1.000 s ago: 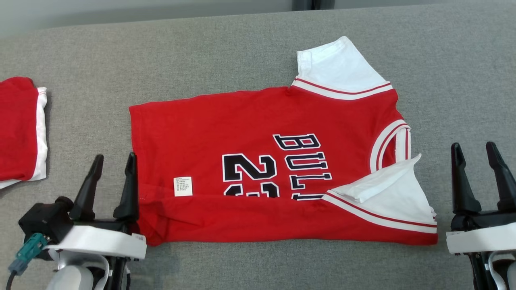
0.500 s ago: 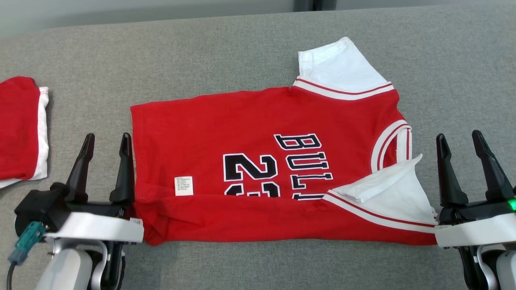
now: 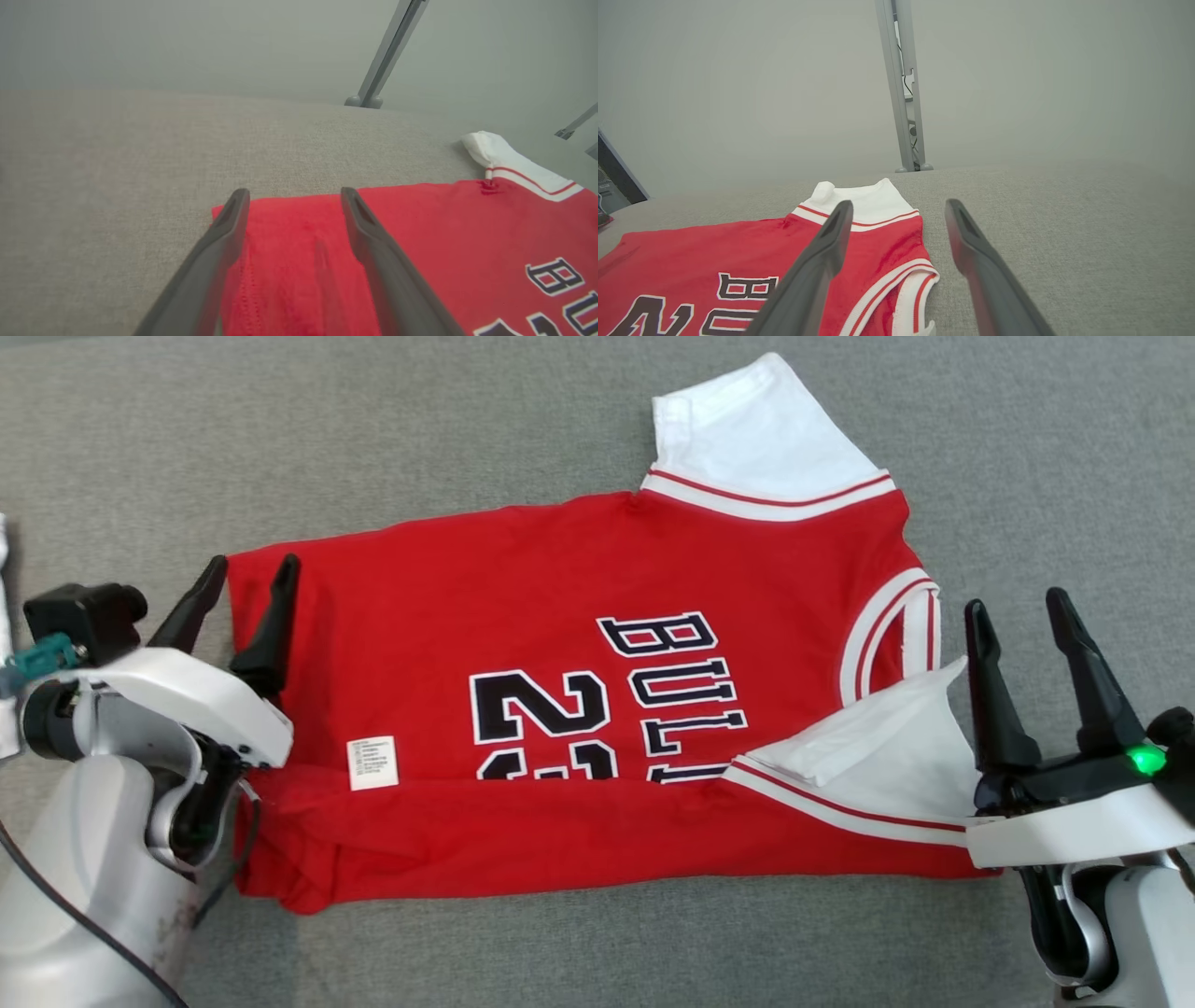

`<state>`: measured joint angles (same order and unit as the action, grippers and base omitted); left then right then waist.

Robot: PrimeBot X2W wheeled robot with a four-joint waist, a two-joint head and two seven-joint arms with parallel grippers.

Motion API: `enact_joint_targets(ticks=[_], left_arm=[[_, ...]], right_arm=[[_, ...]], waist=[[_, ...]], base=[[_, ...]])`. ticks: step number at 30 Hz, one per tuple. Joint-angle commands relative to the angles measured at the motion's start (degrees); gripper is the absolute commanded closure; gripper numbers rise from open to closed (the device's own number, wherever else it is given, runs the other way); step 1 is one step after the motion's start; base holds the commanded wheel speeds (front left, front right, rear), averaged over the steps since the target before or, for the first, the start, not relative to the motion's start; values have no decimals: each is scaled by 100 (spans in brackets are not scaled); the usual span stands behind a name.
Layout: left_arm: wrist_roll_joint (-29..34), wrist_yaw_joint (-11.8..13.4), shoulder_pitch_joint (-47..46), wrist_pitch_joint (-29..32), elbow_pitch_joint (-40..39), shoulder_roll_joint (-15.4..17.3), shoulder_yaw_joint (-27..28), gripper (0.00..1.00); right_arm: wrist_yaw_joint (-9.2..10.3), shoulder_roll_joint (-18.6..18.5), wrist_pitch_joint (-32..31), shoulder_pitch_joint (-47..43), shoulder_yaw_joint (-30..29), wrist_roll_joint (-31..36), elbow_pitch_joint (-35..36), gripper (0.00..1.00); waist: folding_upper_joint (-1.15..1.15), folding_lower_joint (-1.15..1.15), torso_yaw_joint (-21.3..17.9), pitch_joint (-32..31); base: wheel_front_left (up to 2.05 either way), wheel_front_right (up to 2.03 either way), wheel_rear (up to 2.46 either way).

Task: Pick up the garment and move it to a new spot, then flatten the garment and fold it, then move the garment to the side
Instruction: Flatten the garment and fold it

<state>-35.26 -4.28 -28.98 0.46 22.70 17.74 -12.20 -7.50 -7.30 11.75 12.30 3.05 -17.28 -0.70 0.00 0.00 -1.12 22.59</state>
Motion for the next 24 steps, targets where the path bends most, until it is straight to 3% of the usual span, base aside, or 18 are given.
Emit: enact_joint_targets(ticks=[1, 7, 14, 15, 17, 24], left_arm=[[-98, -68, -195, 83, 215, 63, 19, 0], [-428, -219, -638, 383, 1245, 187, 81, 0], [-783, -288, -805, 823, 1766, 175, -4, 0], [-886, -303, -835, 929, 1793, 155, -18, 15], [-1014, -312, -867, 1089, 1811, 185, -63, 100], [-1189, -327, -1039, 1190, 1528, 350, -221, 100]], right_arm=[[2, -4, 69, 86, 46, -30, -40, 0], [2, 25, 192, 211, 183, -141, -277, 0], [2, -59, 256, 325, 188, -251, -452, 0], [2, -79, 252, 359, 183, -273, -475, 0], [2, -141, 253, 442, 173, -326, -507, 0], [2, -789, -18, 1262, 105, -651, -944, 0]], waist=[[0, 0, -117, 120], [0, 0, -242, 234], [0, 0, -274, 270], [0, 0, -271, 274], [0, 0, -273, 283], [0, 0, -213, 349]], base=[[0, 0, 0], [0, 0, 0], [0, 0, 0], [0, 0, 0], [0, 0, 0], [0, 0, 0]])
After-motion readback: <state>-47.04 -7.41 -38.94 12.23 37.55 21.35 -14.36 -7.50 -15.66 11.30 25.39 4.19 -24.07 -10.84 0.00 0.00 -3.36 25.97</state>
